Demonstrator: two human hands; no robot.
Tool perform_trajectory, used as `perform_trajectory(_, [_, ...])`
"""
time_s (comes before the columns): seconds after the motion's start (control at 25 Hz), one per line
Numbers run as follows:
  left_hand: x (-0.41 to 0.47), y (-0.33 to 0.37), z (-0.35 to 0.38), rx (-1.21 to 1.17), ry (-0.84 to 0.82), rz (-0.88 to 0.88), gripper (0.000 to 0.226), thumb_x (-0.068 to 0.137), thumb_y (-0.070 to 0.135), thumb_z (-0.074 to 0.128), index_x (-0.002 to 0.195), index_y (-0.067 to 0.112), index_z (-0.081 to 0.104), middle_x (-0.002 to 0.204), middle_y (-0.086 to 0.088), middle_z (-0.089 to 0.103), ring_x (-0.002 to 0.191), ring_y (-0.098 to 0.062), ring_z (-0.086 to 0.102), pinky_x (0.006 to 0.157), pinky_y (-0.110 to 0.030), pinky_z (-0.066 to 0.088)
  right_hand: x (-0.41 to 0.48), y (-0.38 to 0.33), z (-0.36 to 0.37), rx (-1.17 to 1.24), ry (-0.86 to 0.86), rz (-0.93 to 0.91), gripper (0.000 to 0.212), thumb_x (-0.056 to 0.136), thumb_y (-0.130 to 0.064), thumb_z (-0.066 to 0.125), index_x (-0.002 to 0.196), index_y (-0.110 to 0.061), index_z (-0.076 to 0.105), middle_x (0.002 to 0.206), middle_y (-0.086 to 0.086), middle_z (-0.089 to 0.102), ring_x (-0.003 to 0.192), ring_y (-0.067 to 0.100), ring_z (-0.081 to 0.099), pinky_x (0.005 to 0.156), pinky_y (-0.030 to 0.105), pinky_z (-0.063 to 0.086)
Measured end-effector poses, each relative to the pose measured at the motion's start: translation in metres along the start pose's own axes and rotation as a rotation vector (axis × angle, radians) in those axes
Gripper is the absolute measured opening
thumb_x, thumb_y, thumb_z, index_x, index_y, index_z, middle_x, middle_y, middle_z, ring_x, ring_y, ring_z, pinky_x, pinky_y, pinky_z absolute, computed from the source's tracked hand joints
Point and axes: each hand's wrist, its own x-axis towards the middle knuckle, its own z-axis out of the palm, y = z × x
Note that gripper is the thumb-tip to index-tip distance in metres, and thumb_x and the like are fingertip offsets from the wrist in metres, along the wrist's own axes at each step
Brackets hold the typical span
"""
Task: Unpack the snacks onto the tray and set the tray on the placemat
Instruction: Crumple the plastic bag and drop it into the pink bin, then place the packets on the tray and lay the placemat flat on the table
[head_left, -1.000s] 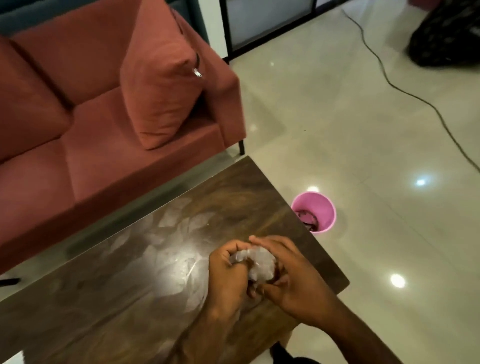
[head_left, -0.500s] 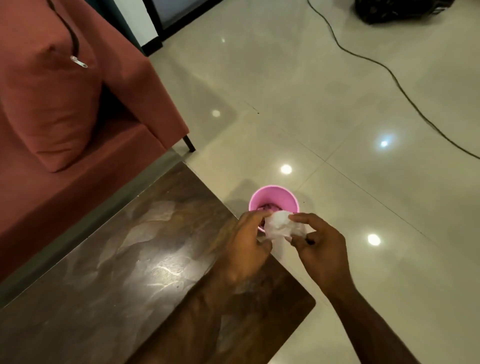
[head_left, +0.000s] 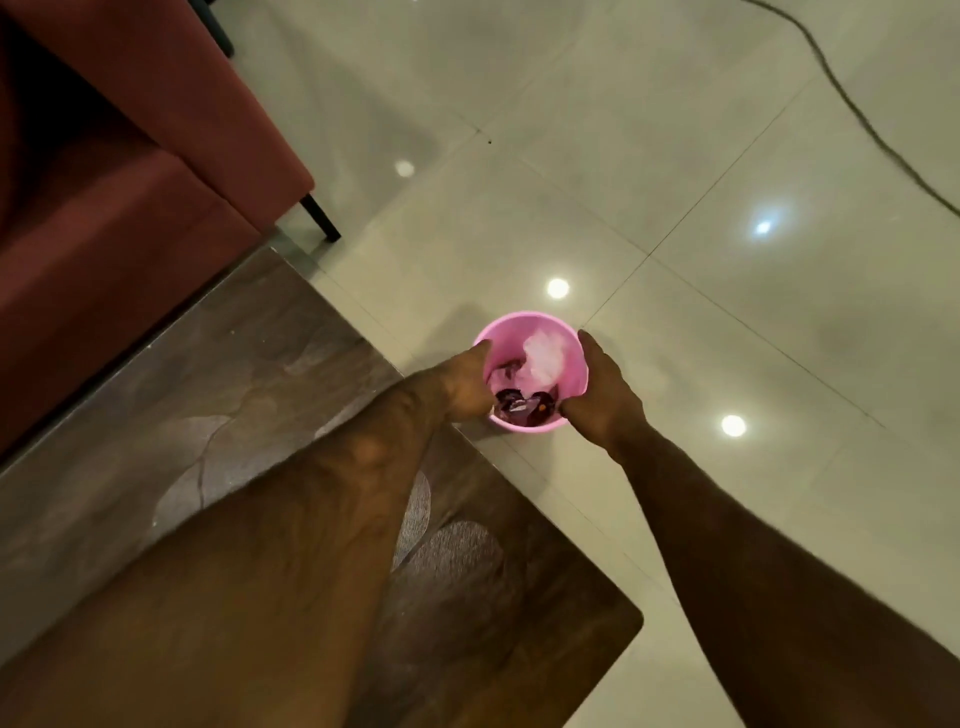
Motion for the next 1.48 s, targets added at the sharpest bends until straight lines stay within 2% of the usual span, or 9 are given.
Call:
perform_trajectory(0.08, [-0.012,-0.001,-0.003,-0.024,0.021,0.009,0.084,0.088,-0.006,0.06,0.158,0.018,0.021,0.15,-0.02,0.043,0.125,-0.036,0.054,0.101,-0.048,0.051,-0.022,0.0,0.004,0.057,0.003,0.045,0.092,0.078,-0.002,0.074,0.157,-0.024,0.032,0.151,0.003,0.046,0.132,0.022,0.053,0.102,0.043,0.053])
perform_trajectory(0.2, [-0.05,0.004,-0.007,-0.156,0.054,0.058,0.083,0.085,-0.007,0.062,0.157,0.017,0.027,0.152,-0.017,0.043,0.128,-0.035,0.052,0.102,-0.048,0.051,-0.066,-0.019,0.005,0.161,0.047,-0.032,0.078,0.078,0.003,0.075,0.129,-0.049,0.049,0.118,-0.038,0.057,0.104,-0.022,0.056,0.074,-0.001,0.046])
perform_trajectory(0.32, [-0.094,0.007,-0.013,-0.245,0.103,0.12,0.082,0.084,-0.001,0.067,0.154,0.022,0.033,0.15,-0.013,0.047,0.13,-0.032,0.051,0.105,-0.043,0.05,-0.103,-0.047,-0.002,0.179,0.045,-0.024,0.072,0.083,0.0,0.075,0.115,-0.057,0.044,0.104,-0.055,0.047,0.099,-0.013,0.058,0.072,0.0,0.043])
perform_trajectory(0.44, [-0.148,0.006,-0.019,-0.371,0.14,0.173,0.075,0.084,-0.007,0.066,0.15,0.016,0.04,0.136,-0.005,0.054,0.119,-0.018,0.057,0.087,-0.014,0.051,-0.132,-0.077,-0.003,0.151,0.03,-0.069,0.075,0.086,-0.003,0.075,0.123,-0.061,0.045,0.116,-0.042,0.049,0.113,0.007,0.057,0.088,0.017,0.05])
perform_trajectory(0.56, [-0.206,-0.008,-0.027,-0.46,0.18,0.174,0.07,0.087,-0.01,0.063,0.15,0.01,0.039,0.134,-0.004,0.054,0.109,-0.008,0.054,0.07,0.002,0.044,-0.165,-0.113,0.006,0.122,-0.016,-0.098,0.069,0.087,-0.009,0.076,0.143,-0.037,0.048,0.137,-0.012,0.051,0.126,0.021,0.057,0.095,0.033,0.055])
perform_trajectory(0.72, [-0.27,-0.056,-0.034,-0.486,0.258,0.13,0.068,0.092,-0.002,0.062,0.153,0.014,0.035,0.15,-0.012,0.045,0.136,-0.019,0.044,0.088,-0.009,0.039,-0.199,-0.156,0.042,0.045,-0.1,-0.215,0.062,0.089,-0.01,0.073,0.143,-0.027,0.05,0.142,-0.004,0.055,0.123,0.016,0.053,0.096,0.027,0.043])
perform_trajectory(0.88, [-0.342,-0.134,-0.036,-0.524,0.406,0.043,0.063,0.094,0.007,0.064,0.151,0.019,0.039,0.15,-0.008,0.046,0.13,-0.013,0.047,0.076,0.004,0.038,-0.234,-0.205,0.104,-0.078,-0.275,-0.315,0.065,0.088,-0.014,0.072,0.146,-0.03,0.047,0.141,0.0,0.057,0.12,0.016,0.06,0.095,0.024,0.044])
perform_trajectory(1.16, [-0.468,-0.286,0.009,-0.674,0.619,-0.179,0.057,0.091,0.014,0.067,0.143,0.023,0.046,0.144,-0.003,0.051,0.123,-0.016,0.053,0.09,-0.02,0.044,-0.327,-0.275,0.25,-0.265,-0.555,-0.474,0.061,0.089,-0.019,0.071,0.145,-0.033,0.049,0.149,-0.005,0.049,0.125,0.016,0.059,0.104,0.039,0.052])
perform_trajectory(1.48, [-0.605,-0.457,0.087,-0.874,0.736,-0.334,0.052,0.09,0.015,0.069,0.138,0.017,0.05,0.14,-0.01,0.052,0.12,-0.028,0.057,0.092,-0.03,0.048,-0.467,-0.316,0.422,-0.445,-0.747,-0.536,0.053,0.09,-0.006,0.072,0.14,-0.018,0.057,0.143,0.008,0.054,0.116,0.025,0.06,0.087,0.028,0.048])
